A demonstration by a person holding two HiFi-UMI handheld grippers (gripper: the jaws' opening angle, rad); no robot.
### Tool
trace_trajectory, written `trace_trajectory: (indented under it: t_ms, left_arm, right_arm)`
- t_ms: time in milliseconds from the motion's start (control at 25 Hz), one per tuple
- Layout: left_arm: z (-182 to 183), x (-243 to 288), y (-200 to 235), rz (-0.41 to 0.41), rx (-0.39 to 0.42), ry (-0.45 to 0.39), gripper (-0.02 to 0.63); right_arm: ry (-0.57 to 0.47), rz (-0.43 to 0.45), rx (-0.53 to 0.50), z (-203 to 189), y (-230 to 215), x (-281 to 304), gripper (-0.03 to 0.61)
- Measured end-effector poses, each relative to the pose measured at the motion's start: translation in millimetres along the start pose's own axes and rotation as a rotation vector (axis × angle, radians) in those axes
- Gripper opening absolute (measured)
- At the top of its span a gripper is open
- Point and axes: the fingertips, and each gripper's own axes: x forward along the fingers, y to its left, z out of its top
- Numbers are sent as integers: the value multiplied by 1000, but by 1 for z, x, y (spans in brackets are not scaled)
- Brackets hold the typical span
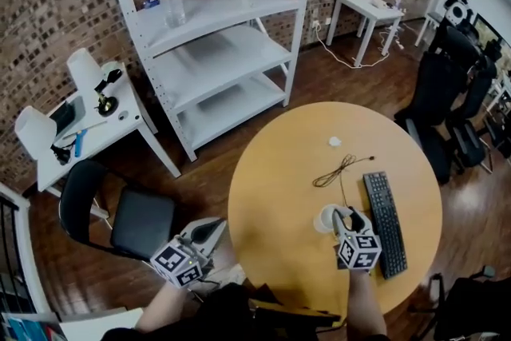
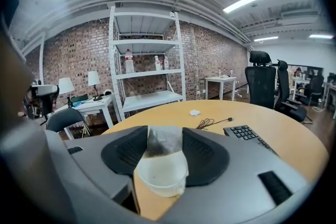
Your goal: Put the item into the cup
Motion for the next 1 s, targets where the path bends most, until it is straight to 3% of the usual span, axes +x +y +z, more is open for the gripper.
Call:
trace_trajectory:
  t_ms: [160,360,720,1000]
  left_arm:
    - [-2,-10,6,29,-11,-12,-5]
    - [-2,-7,4,1,-14,-12,-5]
    - [6,48,-14,-151,21,-24,-5]
    - [14,95,-51,-304,69,10,-5]
  right_arm:
    - [0,1,28,-3,-1,3,222]
    - [-48,-20,50,5,2,-15,222]
    - [-253,-49,154,29,-11,-86,221]
    - [-361,-179,246,10,-44,-175,221]
